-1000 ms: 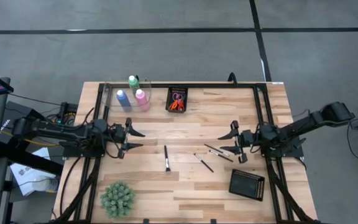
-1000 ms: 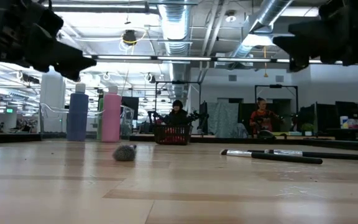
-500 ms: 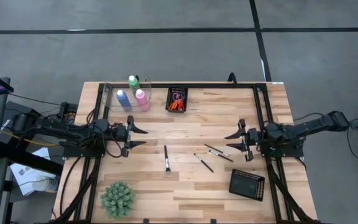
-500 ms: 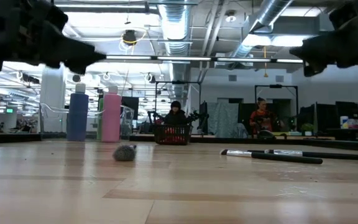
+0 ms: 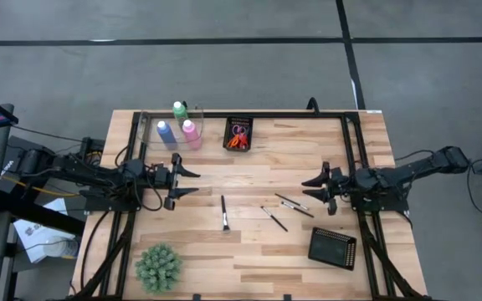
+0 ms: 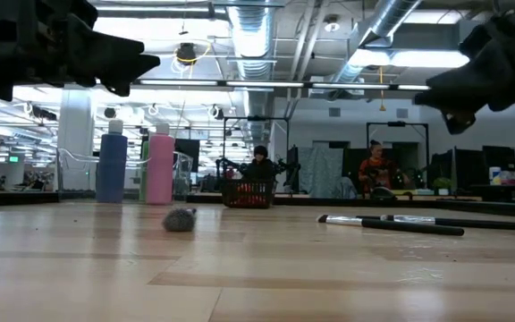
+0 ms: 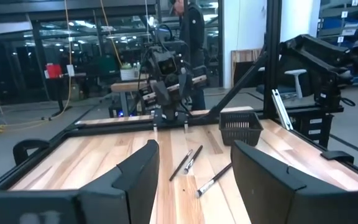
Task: Pick & Place Paint Supplies
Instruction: Put the black paint brush into the bottom black bin
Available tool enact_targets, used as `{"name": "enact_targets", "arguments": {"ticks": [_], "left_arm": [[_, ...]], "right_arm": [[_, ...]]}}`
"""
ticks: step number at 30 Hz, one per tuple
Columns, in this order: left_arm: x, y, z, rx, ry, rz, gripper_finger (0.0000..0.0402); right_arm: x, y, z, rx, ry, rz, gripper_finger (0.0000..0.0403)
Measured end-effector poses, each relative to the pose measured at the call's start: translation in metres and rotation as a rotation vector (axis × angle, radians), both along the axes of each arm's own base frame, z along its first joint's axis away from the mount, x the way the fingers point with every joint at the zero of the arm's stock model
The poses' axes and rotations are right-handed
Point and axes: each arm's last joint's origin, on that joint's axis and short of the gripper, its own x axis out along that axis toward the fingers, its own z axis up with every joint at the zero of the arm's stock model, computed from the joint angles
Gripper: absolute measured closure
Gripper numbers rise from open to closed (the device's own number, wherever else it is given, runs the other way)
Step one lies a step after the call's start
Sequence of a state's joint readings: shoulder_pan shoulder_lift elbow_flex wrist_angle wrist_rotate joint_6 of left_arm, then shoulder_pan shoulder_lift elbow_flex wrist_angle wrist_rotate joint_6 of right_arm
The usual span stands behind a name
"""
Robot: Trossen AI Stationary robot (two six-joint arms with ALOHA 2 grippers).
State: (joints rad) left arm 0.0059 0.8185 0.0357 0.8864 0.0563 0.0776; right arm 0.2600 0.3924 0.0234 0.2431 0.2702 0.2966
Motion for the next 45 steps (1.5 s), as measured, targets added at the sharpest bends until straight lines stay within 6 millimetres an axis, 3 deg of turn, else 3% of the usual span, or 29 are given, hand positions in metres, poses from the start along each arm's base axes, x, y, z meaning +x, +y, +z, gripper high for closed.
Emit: {"name": "enact_targets", "arguments": {"ticks": [6,11,17,22,27,32,45], "left_arm": [[0.000,0.000,0.001,0.000,-0.012,-0.001,0.0211],[0.000,0.000,0.000,0.000,-0.005,-0.001,0.0211],[0.000,0.000,-0.001,0.000,0.006,-0.001,0.0211],[0.000,0.000,-0.001,0.000,0.015,0.000,0.0211],[0.000,0.000,-0.002,0.000,0.019,0.000,0.0211],[0.000,0.000,-0.004,0.000,0.037,0.000,0.0211],[0.000,0.000,-0.004,0.004,0.041,0.000,0.0211]], "right_arm": [[0.025,0.008,0.015,-0.045,0.032,0.014,0.0280],[0.061,0.020,0.018,-0.139,0.178,0.043,0.0274],[0.106,0.028,0.004,-0.126,0.522,0.013,0.0221],[0.127,0.027,-0.007,-0.063,0.846,0.010,0.0169],[0.133,0.025,-0.014,-0.076,1.064,-0.020,0.0155],[0.133,0.025,-0.024,-0.078,1.172,-0.044,0.0154],[0.128,0.046,-0.026,-0.056,1.165,-0.130,0.0154]]}}
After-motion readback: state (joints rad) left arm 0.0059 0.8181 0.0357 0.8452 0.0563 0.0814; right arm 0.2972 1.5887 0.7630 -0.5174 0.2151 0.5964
